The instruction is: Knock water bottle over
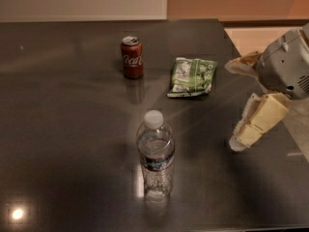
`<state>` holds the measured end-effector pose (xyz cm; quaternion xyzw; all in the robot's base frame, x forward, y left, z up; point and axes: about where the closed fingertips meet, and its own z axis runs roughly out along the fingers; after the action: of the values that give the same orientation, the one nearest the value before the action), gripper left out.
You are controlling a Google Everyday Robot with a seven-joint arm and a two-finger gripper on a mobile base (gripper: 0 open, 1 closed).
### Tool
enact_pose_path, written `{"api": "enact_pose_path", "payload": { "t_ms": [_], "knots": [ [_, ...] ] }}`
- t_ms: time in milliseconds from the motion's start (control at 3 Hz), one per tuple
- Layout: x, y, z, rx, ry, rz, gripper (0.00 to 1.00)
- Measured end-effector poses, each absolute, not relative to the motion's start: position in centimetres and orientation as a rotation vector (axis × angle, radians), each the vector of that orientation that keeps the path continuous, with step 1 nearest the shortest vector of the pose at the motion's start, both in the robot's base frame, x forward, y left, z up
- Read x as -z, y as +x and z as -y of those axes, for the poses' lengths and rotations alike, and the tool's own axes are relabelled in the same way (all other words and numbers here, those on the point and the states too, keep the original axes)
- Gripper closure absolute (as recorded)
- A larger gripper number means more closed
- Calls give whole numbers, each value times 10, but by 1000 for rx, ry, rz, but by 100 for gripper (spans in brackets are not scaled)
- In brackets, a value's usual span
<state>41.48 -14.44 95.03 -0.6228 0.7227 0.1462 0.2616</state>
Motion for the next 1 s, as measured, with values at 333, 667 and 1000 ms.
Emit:
{"api": "enact_pose_path", "payload": {
  "t_ms": [333,667,1000],
  "knots": [
    [-944,404,110,-577,-1672,-1845,0],
    [-940,392,79,-711,-1685,-1751,0],
    [-936,379,52,-825,-1722,-1663,0]
  ]
}}
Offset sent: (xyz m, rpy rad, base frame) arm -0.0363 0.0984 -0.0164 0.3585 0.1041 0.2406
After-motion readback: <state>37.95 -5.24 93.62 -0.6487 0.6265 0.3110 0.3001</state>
